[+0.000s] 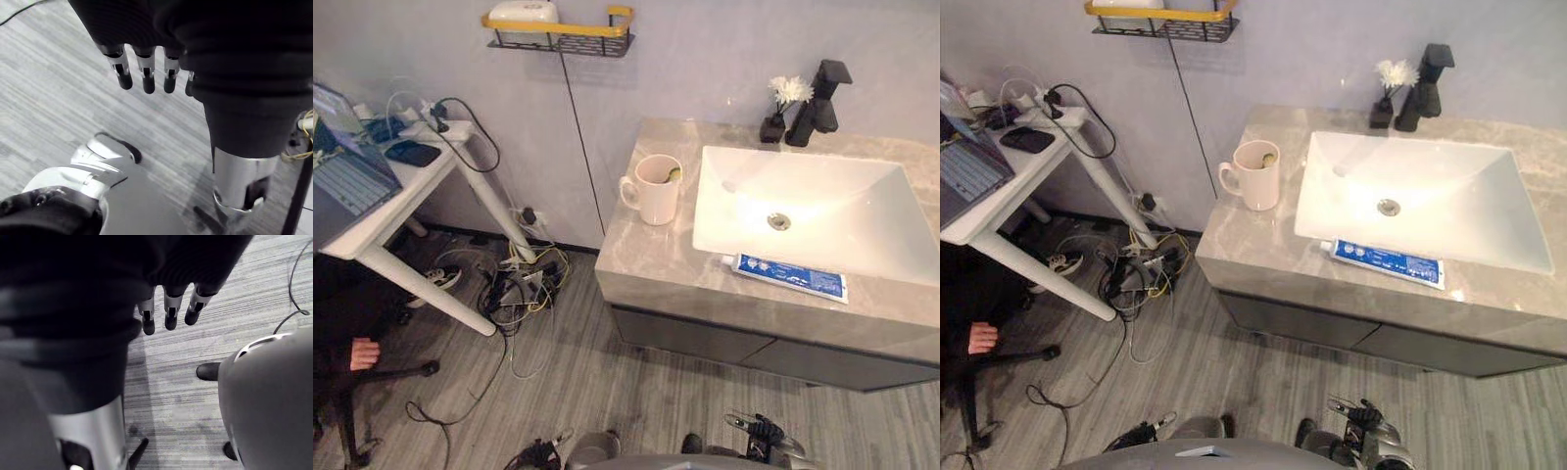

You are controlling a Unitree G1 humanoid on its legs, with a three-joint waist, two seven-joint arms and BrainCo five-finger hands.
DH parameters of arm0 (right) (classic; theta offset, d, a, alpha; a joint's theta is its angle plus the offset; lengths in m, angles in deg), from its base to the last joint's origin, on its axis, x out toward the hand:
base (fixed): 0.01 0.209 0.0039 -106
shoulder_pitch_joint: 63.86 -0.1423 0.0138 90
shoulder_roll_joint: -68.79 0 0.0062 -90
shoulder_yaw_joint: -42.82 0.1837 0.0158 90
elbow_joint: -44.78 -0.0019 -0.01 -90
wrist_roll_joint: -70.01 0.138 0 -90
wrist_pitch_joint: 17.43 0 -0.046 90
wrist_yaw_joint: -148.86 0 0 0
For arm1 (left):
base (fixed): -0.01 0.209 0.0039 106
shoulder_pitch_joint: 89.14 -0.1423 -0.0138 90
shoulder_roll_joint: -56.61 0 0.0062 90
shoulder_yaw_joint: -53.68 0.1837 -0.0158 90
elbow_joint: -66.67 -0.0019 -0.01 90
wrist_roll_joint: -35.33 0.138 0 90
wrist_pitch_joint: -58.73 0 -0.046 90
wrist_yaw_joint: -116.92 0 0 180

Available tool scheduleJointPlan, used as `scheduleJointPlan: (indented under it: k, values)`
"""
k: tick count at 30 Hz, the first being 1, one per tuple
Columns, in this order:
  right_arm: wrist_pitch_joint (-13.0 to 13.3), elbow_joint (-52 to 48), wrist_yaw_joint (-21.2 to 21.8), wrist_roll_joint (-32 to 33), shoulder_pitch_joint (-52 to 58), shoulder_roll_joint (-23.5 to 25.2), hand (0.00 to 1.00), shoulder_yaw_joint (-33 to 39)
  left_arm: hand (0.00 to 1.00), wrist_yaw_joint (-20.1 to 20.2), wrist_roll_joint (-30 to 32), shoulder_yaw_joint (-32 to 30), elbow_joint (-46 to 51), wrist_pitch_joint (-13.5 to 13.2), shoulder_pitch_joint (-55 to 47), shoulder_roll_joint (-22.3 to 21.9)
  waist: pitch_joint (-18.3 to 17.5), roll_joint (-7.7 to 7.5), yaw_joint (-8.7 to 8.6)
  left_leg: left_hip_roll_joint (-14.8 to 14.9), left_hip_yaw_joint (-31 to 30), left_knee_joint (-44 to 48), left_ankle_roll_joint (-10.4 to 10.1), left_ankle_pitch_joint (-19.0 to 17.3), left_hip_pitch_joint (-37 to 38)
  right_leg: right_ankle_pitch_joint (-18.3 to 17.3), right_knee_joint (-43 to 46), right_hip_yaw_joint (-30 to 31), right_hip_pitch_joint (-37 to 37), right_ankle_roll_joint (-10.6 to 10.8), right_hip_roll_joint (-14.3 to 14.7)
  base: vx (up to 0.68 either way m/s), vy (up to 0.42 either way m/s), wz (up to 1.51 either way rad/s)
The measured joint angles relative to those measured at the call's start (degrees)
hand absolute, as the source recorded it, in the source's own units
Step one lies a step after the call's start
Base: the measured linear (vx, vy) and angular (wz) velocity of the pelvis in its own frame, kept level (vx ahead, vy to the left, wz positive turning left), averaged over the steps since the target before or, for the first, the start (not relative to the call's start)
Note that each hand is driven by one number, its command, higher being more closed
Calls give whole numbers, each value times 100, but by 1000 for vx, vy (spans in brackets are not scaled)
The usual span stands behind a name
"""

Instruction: Organize washtable

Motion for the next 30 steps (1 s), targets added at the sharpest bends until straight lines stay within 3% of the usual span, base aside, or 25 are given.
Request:
scheduleJointPlan:
  k: [8,13,17,19,23,26,28,30]
  values:
    - [-5,42,-31,14,212,59,0,440,0,7,-8,-67,-118,-10,20,143,-160,-227,-53,-292,390,-193,87,28,143,369,-557,436,88,261,-239,62,103,-27]
    - [-5,80,-76,26,269,71,0,672,0,-74,-700,-315,161,-74,-6,51,-216,-228,-65,-358,377,-218,150,38,226,489,-762,433,242,282,-282,4,28,-3]
    - [6,43,-181,32,378,124,0,677,0,-484,-1827,-603,2142,-341,-316,-334,-292,-221,36,-378,252,-338,262,118,193,573,-897,339,232,281,-282,-56,-2,13]
    - [13,-30,-228,60,547,216,0,671,0,-834,-2268,-804,3613,-557,-563,-672,-433,-199,54,-390,152,-388,279,152,147,576,-937,257,234,280,-291,-1,-13,21]
    - [50,-128,-292,254,659,252,0,634,0,-1460,-2333,-1078,5273,-811,-676,-759,-511,-188,58,-390,85,-383,273,172,164,576,-947,197,309,278,-292,32,-18,10]
    - [126,-247,-329,255,777,263,0,477,0,-1966,-1653,-969,6997,-912,-656,-737,-528,-216,124,-406,22,-327,273,172,188,570,-934,131,387,282,-316,2,11,11]
    - [147,-283,-330,256,842,257,0,404,0,-2154,-1130,-629,7831,-914,-559,-707,-532,-221,198,-421,-7,-299,273,171,221,556,-899,106,430,297,-349,-31,34,10]
    - [174,-286,-318,257,859,262,0,387,0,-2199,-198,50,8598,-910,-386,-460,-554,-243,218,-446,-43,-262,277,167,213,531,-825,86,430,308,-382,-56,44,8]
